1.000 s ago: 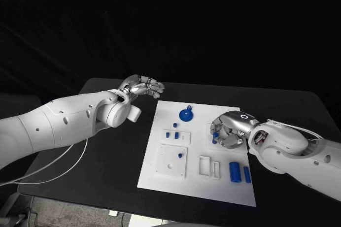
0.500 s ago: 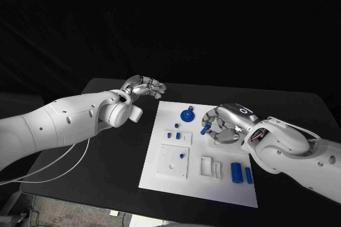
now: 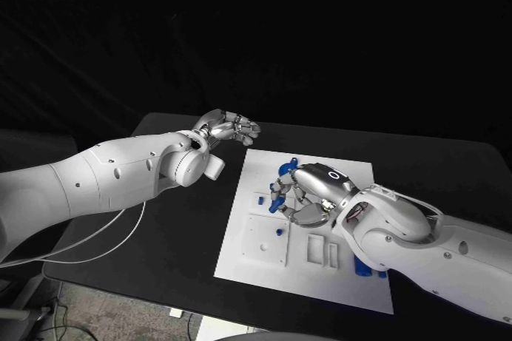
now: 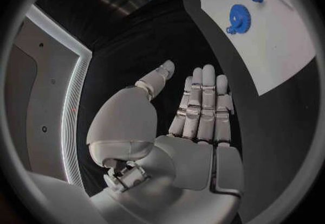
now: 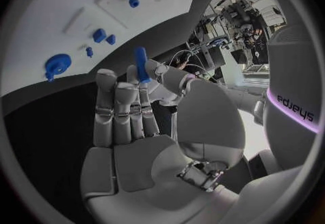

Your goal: Assemble the parts on the task board

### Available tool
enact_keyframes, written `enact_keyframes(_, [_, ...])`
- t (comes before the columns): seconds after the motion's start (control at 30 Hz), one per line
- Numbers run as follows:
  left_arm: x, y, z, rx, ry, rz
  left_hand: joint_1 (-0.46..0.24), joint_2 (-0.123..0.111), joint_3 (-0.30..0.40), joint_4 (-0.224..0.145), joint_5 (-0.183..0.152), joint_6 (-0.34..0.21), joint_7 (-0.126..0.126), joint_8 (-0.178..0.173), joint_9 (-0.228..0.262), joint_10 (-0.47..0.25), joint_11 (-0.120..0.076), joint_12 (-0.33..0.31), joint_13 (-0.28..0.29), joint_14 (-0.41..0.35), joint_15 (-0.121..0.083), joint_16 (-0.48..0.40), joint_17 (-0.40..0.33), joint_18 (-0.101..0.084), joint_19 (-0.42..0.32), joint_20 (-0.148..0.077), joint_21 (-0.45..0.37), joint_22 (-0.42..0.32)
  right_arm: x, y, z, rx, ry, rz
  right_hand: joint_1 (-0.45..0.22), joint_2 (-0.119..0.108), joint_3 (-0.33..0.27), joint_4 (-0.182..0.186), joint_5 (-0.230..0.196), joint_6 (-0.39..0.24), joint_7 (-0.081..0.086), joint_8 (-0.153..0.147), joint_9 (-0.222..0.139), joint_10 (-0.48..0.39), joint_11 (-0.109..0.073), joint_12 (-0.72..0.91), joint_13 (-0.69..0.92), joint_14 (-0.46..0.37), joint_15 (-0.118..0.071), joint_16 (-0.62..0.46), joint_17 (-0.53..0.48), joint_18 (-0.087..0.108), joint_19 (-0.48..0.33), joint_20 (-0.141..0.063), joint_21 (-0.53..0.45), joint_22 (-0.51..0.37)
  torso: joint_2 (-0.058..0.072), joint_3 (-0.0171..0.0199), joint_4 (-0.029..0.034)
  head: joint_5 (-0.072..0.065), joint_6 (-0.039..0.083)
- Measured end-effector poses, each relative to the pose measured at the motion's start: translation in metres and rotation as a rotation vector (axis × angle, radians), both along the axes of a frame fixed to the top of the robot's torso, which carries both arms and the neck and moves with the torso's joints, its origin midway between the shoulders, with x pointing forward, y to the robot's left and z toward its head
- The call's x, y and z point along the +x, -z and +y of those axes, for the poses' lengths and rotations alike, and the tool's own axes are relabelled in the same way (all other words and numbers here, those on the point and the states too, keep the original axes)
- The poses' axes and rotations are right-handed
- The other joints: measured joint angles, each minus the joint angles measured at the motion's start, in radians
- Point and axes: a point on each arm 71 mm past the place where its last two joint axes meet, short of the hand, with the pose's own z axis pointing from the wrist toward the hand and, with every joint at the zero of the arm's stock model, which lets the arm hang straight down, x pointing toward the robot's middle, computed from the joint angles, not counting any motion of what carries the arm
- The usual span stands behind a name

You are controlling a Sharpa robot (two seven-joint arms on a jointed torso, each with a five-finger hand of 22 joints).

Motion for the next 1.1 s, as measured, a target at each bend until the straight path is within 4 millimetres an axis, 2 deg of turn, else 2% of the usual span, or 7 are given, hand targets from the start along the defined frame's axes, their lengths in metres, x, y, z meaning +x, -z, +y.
enact_keyframes(0.3, [0.000,0.000,-0.002,-0.001,0.004,0.000,0.000,0.000,0.000,0.000,0.000,0.000,0.000,0.000,0.000,0.000,0.000,0.000,0.000,0.000,0.000,0.000,0.001,0.000,0.000,0.000,0.000,0.001,-0.012,0.021,0.017,-0.077,-0.062,0.018,0.000,0.000,-0.005,-0.005,0.001,-0.001,0.001,0.003,0.000,0.000,0.000,0.000,0.001,0.000,0.000,0.000,0.002,-0.004,-0.003,-0.003,0.004,0.000,0.000,-0.0025,0.0008,0.020,-0.005])
enact_keyframes(0.43, [0.000,0.000,-0.003,-0.002,0.006,0.000,0.000,0.000,0.000,0.000,0.000,0.000,0.000,0.000,0.000,0.000,0.000,0.000,0.001,0.000,0.000,0.000,0.001,0.000,0.000,0.000,0.000,0.001,-0.018,0.035,0.021,-0.122,-0.082,0.040,-0.006,0.005,-0.009,-0.013,0.012,-0.001,0.001,0.003,0.000,0.000,0.000,0.000,0.006,0.000,0.000,0.000,0.005,-0.004,-0.003,-0.003,0.007,0.000,0.000,-0.0025,0.0003,0.032,-0.008])
enact_keyframes(0.63, [0.000,0.000,-0.004,-0.003,0.008,0.000,0.000,0.000,0.000,0.000,0.000,0.000,0.000,0.000,0.000,0.000,0.000,0.000,0.001,0.000,0.000,-0.004,0.002,0.000,0.000,0.000,0.000,0.001,-0.025,0.048,0.030,-0.153,-0.104,0.065,-0.009,0.009,-0.011,-0.017,0.014,-0.003,0.000,0.003,0.006,0.000,0.000,0.000,0.008,0.000,0.000,0.000,0.006,-0.004,-0.003,-0.002,0.008,0.000,0.000,-0.0012,-0.0001,0.042,-0.009])
enact_keyframes(0.87, [0.000,0.000,-0.005,-0.003,0.010,0.000,0.000,0.000,0.000,0.000,0.000,0.000,0.000,0.000,0.000,0.000,0.000,0.000,0.001,0.000,0.000,-0.004,0.002,0.000,0.000,0.000,-0.004,0.002,-0.028,0.056,0.033,-0.176,-0.111,0.080,-0.009,0.009,-0.011,-0.017,0.014,-0.004,0.000,0.002,0.007,0.000,0.000,0.000,0.010,0.000,0.000,0.000,0.007,-0.004,-0.003,-0.002,0.008,0.000,0.000,0.0002,-0.0004,0.047,-0.016])
enact_keyframes(1.1, [0.000,0.000,-0.005,-0.004,0.012,0.001,0.000,0.000,0.000,0.000,0.000,0.000,0.000,0.000,0.000,0.000,0.000,0.000,0.001,0.000,0.000,-0.004,0.003,0.000,0.000,0.000,-0.004,0.002,-0.029,0.060,0.034,-0.189,-0.110,0.088,-0.017,0.008,-0.014,-0.019,0.018,-0.001,-0.003,0.000,0.007,0.000,0.000,0.000,0.015,0.000,0.000,0.000,0.008,-0.004,-0.003,-0.002,0.008,0.000,0.000,0.0007,-0.0006,0.046,-0.022])
